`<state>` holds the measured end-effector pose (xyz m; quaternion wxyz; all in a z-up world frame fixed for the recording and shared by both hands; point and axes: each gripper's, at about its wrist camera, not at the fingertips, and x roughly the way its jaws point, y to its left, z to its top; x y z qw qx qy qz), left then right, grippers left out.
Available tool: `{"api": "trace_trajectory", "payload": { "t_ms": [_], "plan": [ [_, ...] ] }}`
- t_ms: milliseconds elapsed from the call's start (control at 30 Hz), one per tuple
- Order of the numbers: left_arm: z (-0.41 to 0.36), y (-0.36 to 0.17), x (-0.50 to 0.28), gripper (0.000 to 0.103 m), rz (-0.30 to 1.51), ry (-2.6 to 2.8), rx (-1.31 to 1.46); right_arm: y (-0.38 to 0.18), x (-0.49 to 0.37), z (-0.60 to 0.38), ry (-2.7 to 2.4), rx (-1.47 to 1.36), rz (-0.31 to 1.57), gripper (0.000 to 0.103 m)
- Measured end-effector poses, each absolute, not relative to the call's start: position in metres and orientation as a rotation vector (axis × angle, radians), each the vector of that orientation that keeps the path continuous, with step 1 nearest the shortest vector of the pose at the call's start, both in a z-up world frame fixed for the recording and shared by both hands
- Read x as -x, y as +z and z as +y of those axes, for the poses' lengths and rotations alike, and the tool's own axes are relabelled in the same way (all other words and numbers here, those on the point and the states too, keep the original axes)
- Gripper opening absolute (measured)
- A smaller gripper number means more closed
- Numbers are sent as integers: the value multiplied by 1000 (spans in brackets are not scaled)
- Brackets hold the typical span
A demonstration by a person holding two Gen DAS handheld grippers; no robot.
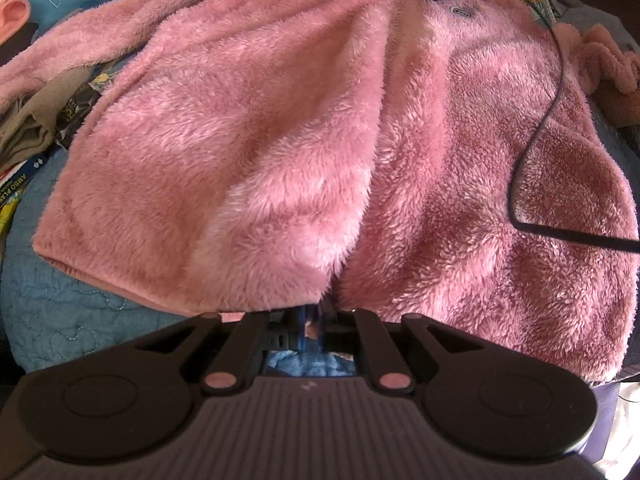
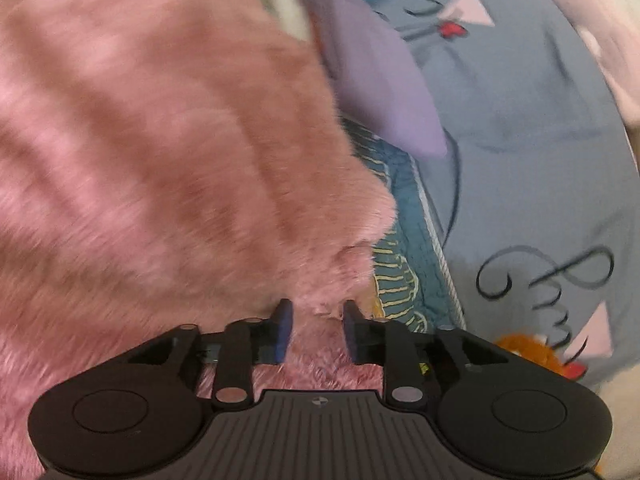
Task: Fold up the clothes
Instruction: 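Open the right gripper and move it to the jacket edge by the plush toy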
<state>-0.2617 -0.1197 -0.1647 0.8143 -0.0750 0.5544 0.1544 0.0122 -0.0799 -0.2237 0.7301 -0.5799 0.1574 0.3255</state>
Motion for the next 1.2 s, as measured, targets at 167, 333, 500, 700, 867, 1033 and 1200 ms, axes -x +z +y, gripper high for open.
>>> {"api": "trace_trajectory", "payload": {
  "t_ms": [167, 333, 500, 700, 867, 1033, 1200],
  "plan": [
    [-113, -168, 259, 6, 1182, 330, 158, -220, -34, -82, 724, 1142, 410, 51],
    [-112, -168, 258, 6, 1182, 333, 155, -207, -57, -96, 792, 947, 534, 53],
    [-115, -168, 253, 5, 1184, 336, 147, -204, -63, -97, 886, 942, 600, 29],
    [-116, -168, 253, 5, 1186, 339, 138, -213, -60, -98, 802, 1020, 561, 0],
    [-114, -168, 250, 5, 1187, 342, 133, -215, -67, -113, 701, 968, 546, 0],
    [-116, -168, 248, 4, 1191, 345, 126, -214, -51, -125, 736, 957, 498, 4],
    [-118, -167, 247, 4, 1193, 351, 130, -193, -10, -163, 681, 766, 533, 27]
  ]
}}
